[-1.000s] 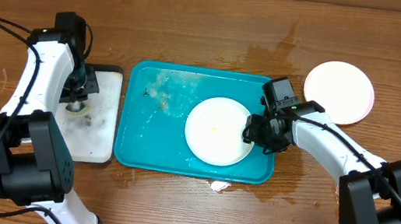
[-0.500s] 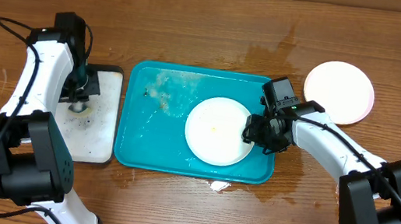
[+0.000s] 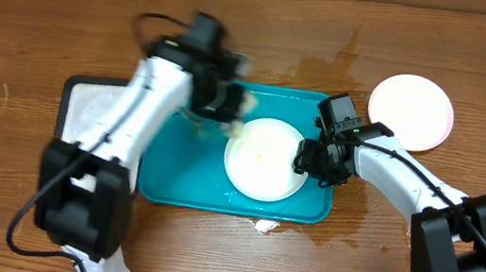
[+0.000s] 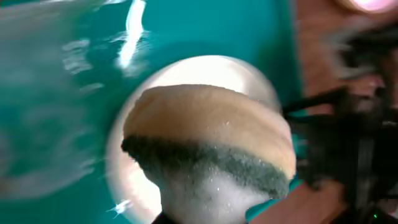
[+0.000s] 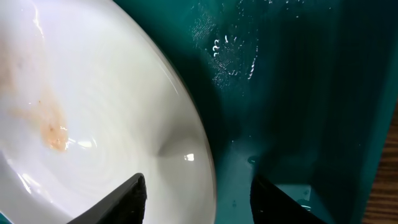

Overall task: Clean dirty plates on tray and stack at the side
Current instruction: 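Bring the sponge back and scrub the white plate again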

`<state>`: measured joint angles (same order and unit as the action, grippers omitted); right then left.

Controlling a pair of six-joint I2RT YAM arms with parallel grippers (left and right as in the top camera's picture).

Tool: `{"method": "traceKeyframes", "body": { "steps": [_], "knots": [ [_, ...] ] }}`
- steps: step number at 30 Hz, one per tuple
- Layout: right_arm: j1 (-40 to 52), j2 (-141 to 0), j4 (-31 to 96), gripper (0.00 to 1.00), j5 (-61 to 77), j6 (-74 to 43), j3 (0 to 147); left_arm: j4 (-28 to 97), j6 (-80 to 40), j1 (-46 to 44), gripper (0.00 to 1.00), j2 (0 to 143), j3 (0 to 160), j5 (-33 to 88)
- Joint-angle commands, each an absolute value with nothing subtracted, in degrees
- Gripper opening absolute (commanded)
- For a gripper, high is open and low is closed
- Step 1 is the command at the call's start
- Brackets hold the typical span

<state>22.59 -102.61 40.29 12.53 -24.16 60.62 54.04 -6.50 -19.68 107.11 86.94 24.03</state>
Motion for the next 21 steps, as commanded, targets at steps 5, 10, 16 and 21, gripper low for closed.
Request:
{"method": "traceKeyframes", "body": {
  "steps": [5,10,16,21],
  "knots": [
    [22.81,-102.63,40.34,0.55,13.21,-24.23,60.42,49.19,-12.1,-32.01,0.04,109.4,86.13,17.23],
    [22.81,-102.63,40.64,0.55,13.21,-24.21,60.42,49.43,-12.49,-33.74,0.04,112.57,86.13,15.7],
    [22.81,-102.63,40.75,0.45,13.19,-24.21,60.45,49.39,-12.49,-33.32,0.04,117.49,86.13,12.4],
    [22.81,-102.63,40.75,0.04,13.19,-24.21,60.42,49.15,-12.47,-32.42,0.04,120.33,86.13,10.94]
  ]
}}
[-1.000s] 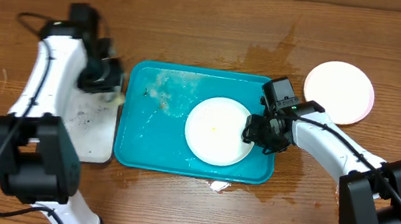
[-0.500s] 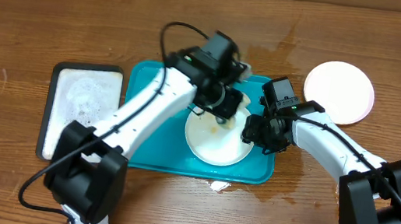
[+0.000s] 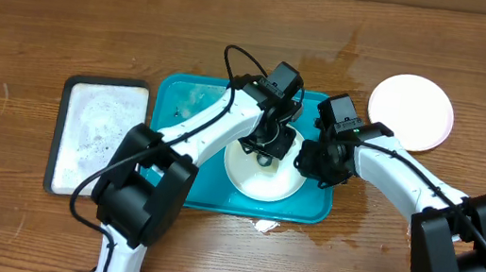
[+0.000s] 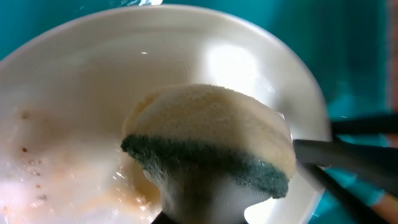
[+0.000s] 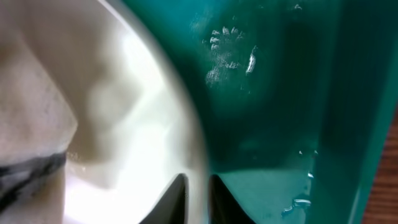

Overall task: Clean dirty plates on tray and stack at the side
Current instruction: 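Bring the sponge back and scrub the white plate again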

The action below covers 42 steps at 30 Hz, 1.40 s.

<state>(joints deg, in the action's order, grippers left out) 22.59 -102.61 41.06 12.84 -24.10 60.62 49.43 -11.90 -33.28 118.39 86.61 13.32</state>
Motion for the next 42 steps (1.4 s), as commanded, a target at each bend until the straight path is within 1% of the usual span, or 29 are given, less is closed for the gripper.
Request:
{"method": "traceKeyframes", "body": {
  "steps": [1,6,11,15,18,24,29,34,40,42],
  "knots": [
    [22.81,-102.63,40.75,0.04,13.19,-24.23,60.42,49.15,-12.51,-32.36,0.04,120.7,86.11,9.85],
    [22.81,-102.63,40.75,0.04,13.19,-24.23,60.45,49.15,-12.93,-32.08,0.04,123.22,86.08,2.61],
    [22.81,-102.63,40.77,0.04,13.17,-24.23,60.42,49.36,-12.91,-31.46,0.04,122.8,86.11,-2.15],
    [22.81,-102.63,40.77,0.04,13.17,-24.23,60.42,50.22,-12.91,-30.79,0.04,122.67,86.17,-9.82],
    [22.81,-102.63,40.75,0.04,13.17,-24.23,60.42,51.27,-12.86,-29.87,0.04,122.65,86.8,-12.64],
    [22.81,-102.63,40.66,0.04,13.17,-24.23,60.42,57.6,-12.91,-28.27,0.04,121.69,93.25,-8.95],
    [22.81,-102.63,40.58,0.06,13.17,-24.23,60.42,60.16,-12.93,-28.58,0.05,121.71,95.24,-0.34],
    [22.81,-102.63,40.58,0.07,13.17,-24.21,60.42,57.56,-12.95,-29.78,0.05,121.73,90.98,3.03],
    [22.81,-102.63,40.56,0.08,13.17,-24.21,60.42,50.81,-14.39,-31.27,0.05,121.73,83.74,2.7],
    [22.79,-102.63,40.56,0.09,13.17,-24.21,60.42,50.52,-14.39,-31.07,0.04,121.73,82.87,0.16]
  ]
}}
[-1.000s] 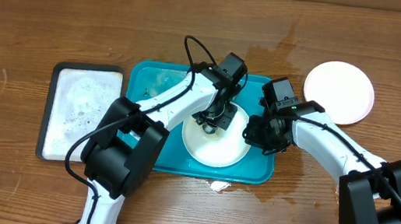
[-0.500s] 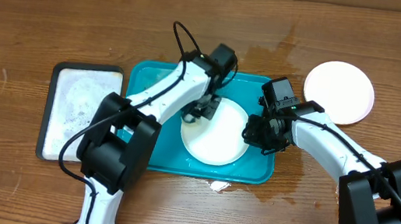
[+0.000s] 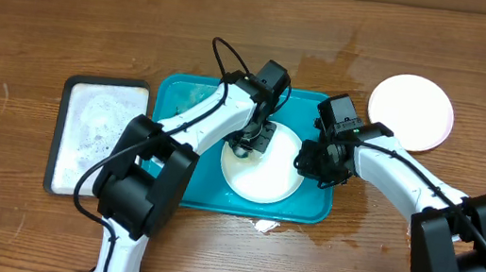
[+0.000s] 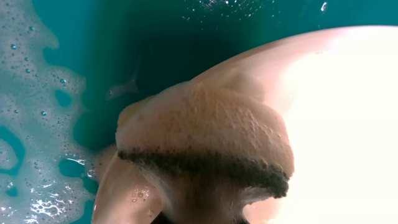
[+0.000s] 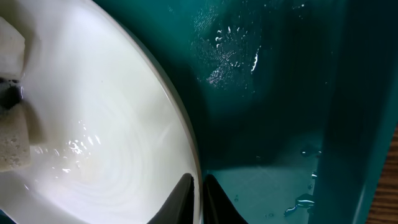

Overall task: Clean dirty plates on tray and stack at the side
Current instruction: 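Bring the sponge back and scrub the white plate again, then return the sponge to the dark tray with the left gripper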

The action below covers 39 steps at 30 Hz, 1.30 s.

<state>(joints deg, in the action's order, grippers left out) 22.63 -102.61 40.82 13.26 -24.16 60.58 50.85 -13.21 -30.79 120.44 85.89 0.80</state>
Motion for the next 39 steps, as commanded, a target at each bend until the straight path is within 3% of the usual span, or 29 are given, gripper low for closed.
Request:
{"method": "traceKeyframes", "body": {
  "steps": [1,9,11,15,17,20,23,27,32,39],
  "knots": [
    [22.81,-102.63,40.56,0.09,13.17,-24.21,60.42,50.78,-14.39,-30.83,0.04,121.73,82.91,-1.56],
    [22.81,-102.63,40.14,0.11,13.17,-24.23,60.42,61.36,-14.44,-29.15,0.04,121.67,92.64,-11.6],
    [22.81,-102.63,40.16,0.22,13.17,-24.23,60.42,63.86,-14.41,-29.06,0.04,121.51,96.27,-11.46],
    [22.81,-102.63,40.38,0.56,13.21,-24.23,60.42,69.21,-14.63,-29.04,0.04,120.92,103.88,-10.48],
    [22.81,-102.63,40.73,0.65,13.19,-25.34,60.42,71.85,-14.61,-28.93,0.04,120.57,107.35,-10.02],
    [22.81,-102.63,40.99,0.67,14.26,-25.98,60.42,74.94,-14.57,-28.21,0.05,119.61,111.53,-8.08],
    [22.81,-102.63,41.63,0.66,15.75,-28.62,60.42,78.24,-13.82,-25.82,0.12,117.25,115.48,-3.88],
    [23.49,-102.63,42.65,0.6,16.16,-30.13,60.1,80.49,-11.77,-20.38,0.15,112.86,117.36,1.54],
    [24.6,-102.65,42.5,0.51,16.19,-32.03,59.16,83.35,-9.56,-8.56,0.04,106.39,117.36,7.55],
    [24.8,-102.65,39.44,0.07,16.32,-33.52,59.18,88.14,-9.63,7.44,0.05,102.98,117.36,15.22]
  ]
}}
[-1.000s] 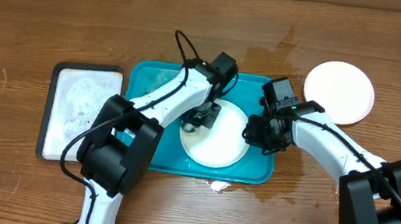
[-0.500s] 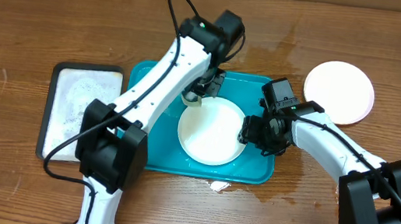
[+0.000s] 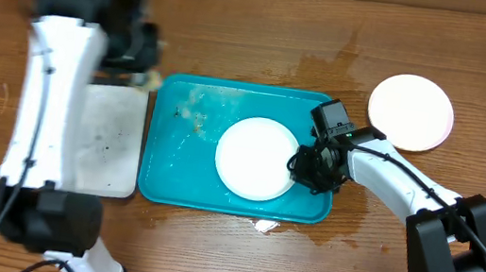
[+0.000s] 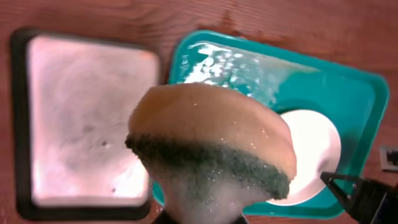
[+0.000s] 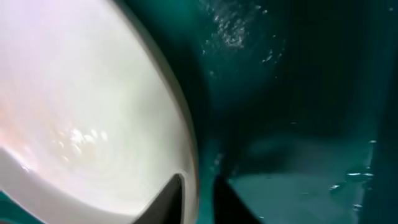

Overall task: Clean dirty plates on tray and stack at the side
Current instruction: 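Return the sponge to the dark tray with the left gripper, then lift the white plate off the teal tray with the right gripper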

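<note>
A white plate lies in the teal tray, its face looking clean. My right gripper is shut on the plate's right rim; in the right wrist view the rim runs between the two dark fingertips. My left gripper is raised high at the far left, blurred, and shut on a foamy yellow-and-green sponge. The sponge hides its fingers in the left wrist view. A second white plate rests on the table at the right.
A black-rimmed soapy tray lies left of the teal tray. Foam and brown specks cover the teal tray's far left part. A wet patch darkens the wood behind it. A white scrap lies at the tray's near edge.
My left gripper with the sponge was at the plate's left rim in the teal tray; now it is high over the far corner of the soapy tray. The right gripper still pinches the plate's rim.
First the plate bore an orange smear, the sponge was beside it and the right jaws stood open around the rim. Then the right gripper was shut on the rim with the sponge on the plate. Later the plate looked white. Now the sponge is off it.
</note>
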`<state>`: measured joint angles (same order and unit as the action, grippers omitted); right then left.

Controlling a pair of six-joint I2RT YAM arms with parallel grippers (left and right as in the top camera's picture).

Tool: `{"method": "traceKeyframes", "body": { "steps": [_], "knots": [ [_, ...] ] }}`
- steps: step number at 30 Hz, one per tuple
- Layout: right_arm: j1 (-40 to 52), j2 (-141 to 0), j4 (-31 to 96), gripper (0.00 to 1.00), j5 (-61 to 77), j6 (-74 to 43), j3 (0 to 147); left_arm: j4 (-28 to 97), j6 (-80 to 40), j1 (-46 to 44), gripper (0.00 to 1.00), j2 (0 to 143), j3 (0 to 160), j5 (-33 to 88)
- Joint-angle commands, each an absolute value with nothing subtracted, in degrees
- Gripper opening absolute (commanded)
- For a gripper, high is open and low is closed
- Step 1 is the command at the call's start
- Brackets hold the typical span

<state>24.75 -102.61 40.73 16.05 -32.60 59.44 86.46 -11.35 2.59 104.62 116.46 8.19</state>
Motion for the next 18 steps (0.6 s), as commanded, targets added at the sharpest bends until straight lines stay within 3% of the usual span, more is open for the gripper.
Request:
{"method": "traceKeyframes", "body": {
  "steps": [1,6,8,10,12,14,18],
  "knots": [
    [24.8,-102.65,39.16,0.04,16.38,-34.44,59.18,88.99,-9.61,9.23,0.04,102.96,117.36,16.36],
    [24.8,-102.65,38.06,0.04,16.38,-36.05,59.18,91.9,-8.69,15.38,0.04,102.96,117.25,16.99],
    [24.82,-102.65,37.58,0.26,16.36,-36.05,59.16,92.53,-8.08,17.47,0.04,102.96,117.25,16.99],
    [24.82,-102.67,37.3,0.31,16.38,-36.07,59.16,92.82,-7.64,18.55,0.04,102.96,117.25,17.02],
    [24.82,-102.67,36.6,0.27,16.38,-36.07,59.16,92.84,-7.2,18.9,0.04,102.96,117.25,17.02],
    [24.82,-102.67,35.57,0.05,16.38,-36.1,59.16,92.84,-6.79,18.9,0.04,102.96,117.25,17.02],
    [24.8,-102.67,34.26,0.04,15.73,-37.63,59.44,92.99,-6.35,18.83,0.04,102.96,117.16,16.99]
  ]
}}
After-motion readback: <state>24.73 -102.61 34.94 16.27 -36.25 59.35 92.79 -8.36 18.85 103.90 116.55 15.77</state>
